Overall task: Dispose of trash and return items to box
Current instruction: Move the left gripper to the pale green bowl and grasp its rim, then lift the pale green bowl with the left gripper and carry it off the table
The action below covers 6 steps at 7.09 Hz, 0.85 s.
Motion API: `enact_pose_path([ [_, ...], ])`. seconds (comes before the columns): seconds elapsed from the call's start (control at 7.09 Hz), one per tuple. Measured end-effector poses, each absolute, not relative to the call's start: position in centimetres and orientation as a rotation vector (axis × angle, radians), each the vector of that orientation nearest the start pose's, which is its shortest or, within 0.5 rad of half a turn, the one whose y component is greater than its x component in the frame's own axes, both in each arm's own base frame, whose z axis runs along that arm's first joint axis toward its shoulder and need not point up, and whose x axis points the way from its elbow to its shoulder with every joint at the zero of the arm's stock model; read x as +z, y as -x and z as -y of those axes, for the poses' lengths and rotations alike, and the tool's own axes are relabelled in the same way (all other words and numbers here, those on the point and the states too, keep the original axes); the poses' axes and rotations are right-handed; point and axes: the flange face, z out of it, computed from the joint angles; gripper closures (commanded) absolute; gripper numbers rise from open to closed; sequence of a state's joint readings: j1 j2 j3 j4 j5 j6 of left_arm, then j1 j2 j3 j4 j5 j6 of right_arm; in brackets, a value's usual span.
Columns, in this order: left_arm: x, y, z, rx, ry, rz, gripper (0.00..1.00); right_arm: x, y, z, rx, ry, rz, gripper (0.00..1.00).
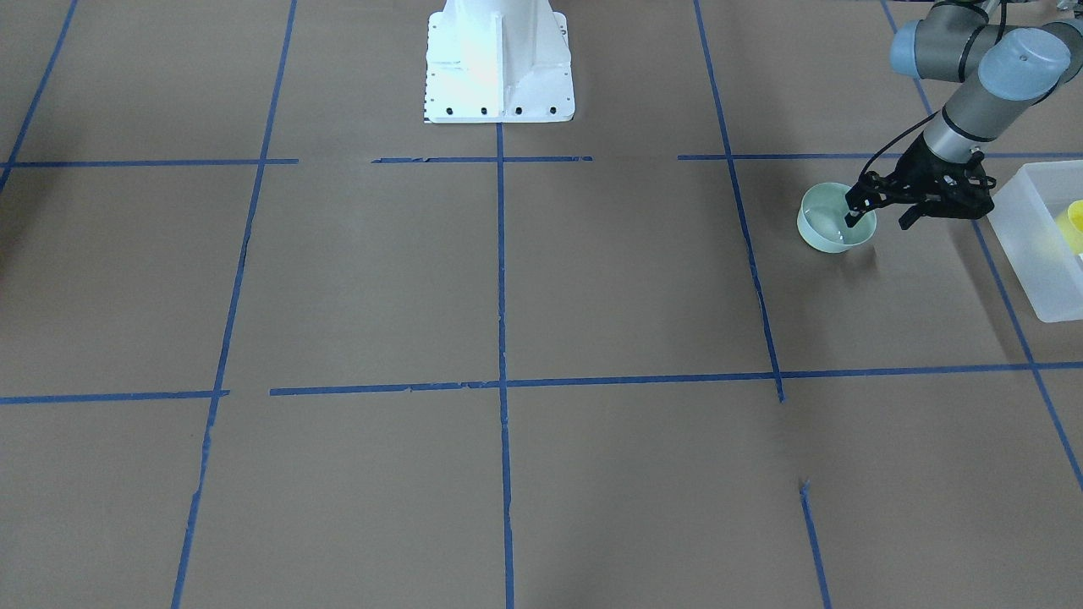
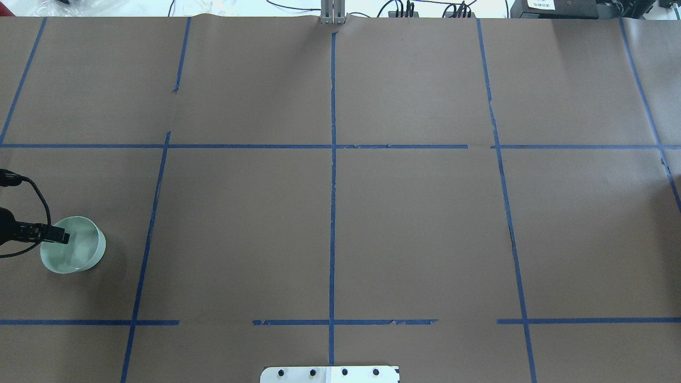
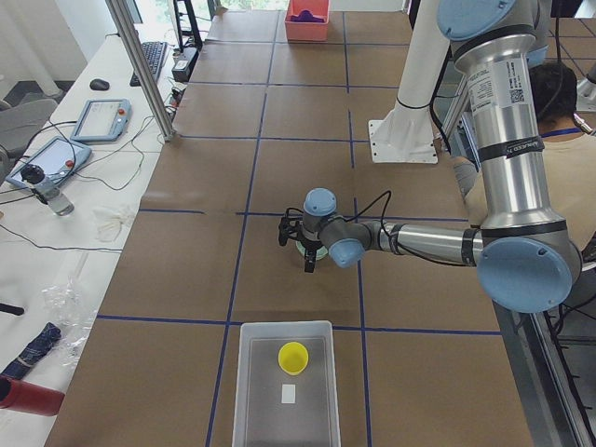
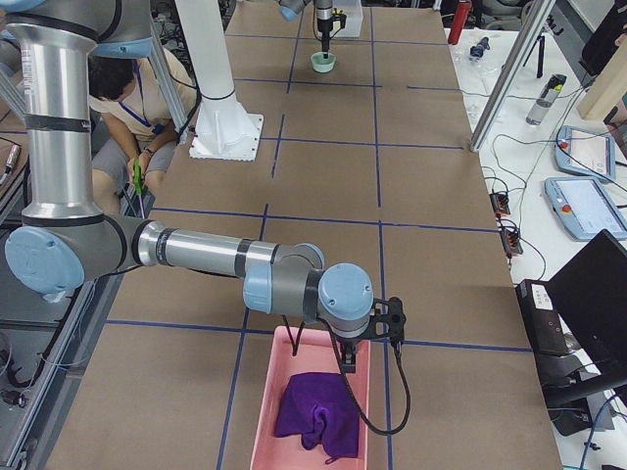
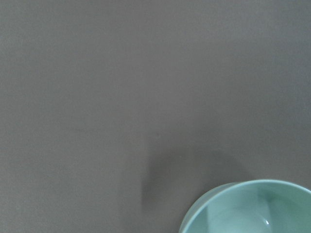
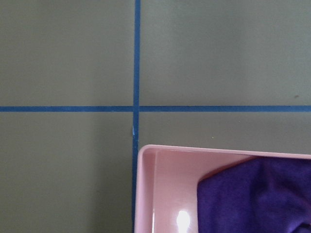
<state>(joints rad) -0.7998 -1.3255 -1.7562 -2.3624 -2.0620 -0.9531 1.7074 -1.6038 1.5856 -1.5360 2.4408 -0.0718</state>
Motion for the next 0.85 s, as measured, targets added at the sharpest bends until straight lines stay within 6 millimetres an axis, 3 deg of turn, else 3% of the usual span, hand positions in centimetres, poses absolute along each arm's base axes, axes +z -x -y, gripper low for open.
enact_pose_path([
  [0.14, 59.8, -23.3, 36.0, 0.013, -0.106, -0.847, 0.80, 62.9, -10.2, 47.5, 0.065, -0.105, 0.867, 0.00],
  [0.28, 60.0, -23.5, 35.9, 0.017, -0.102, -0.845, 0.86, 60.5, -8.2, 48.0, 0.075, -0.099, 0.872, 0.00],
  [0.42, 60.1, -23.7, 35.7, 0.023, -0.097, -0.843, 1.00, 58.1, -6.1, 48.5, 0.091, -0.089, 0.879, 0.00],
  [0.85, 60.2, -24.1, 35.4, 0.034, -0.095, -0.843, 1.00, 52.4, -1.4, 48.7, 0.140, -0.064, 0.897, 0.00],
])
